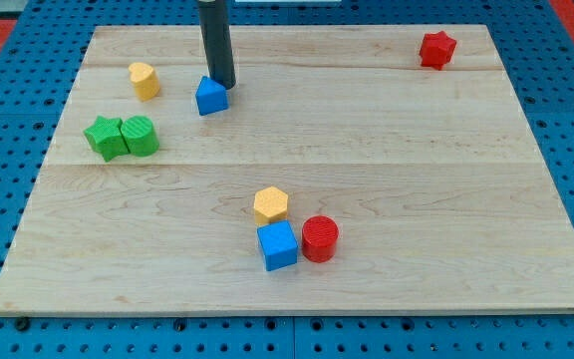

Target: Push the blue triangle into the yellow hexagon

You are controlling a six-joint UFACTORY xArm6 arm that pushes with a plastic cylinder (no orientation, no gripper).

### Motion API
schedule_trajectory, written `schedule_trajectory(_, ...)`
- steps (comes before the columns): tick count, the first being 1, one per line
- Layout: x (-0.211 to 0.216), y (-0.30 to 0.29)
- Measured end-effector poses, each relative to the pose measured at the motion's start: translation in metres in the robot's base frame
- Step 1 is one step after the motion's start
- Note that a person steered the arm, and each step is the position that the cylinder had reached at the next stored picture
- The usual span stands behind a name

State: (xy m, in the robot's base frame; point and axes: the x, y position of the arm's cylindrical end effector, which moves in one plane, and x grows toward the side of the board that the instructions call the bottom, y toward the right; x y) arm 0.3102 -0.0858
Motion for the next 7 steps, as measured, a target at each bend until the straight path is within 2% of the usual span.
schedule_trajectory(3,0.000,-0.007)
schedule_trajectory(4,-0.034,-0.007)
schedule_trajectory(5,-0.032,-0.052)
schedule_trajectory(6,0.005,-0.050)
schedule_trajectory(7,0.046,-0.008)
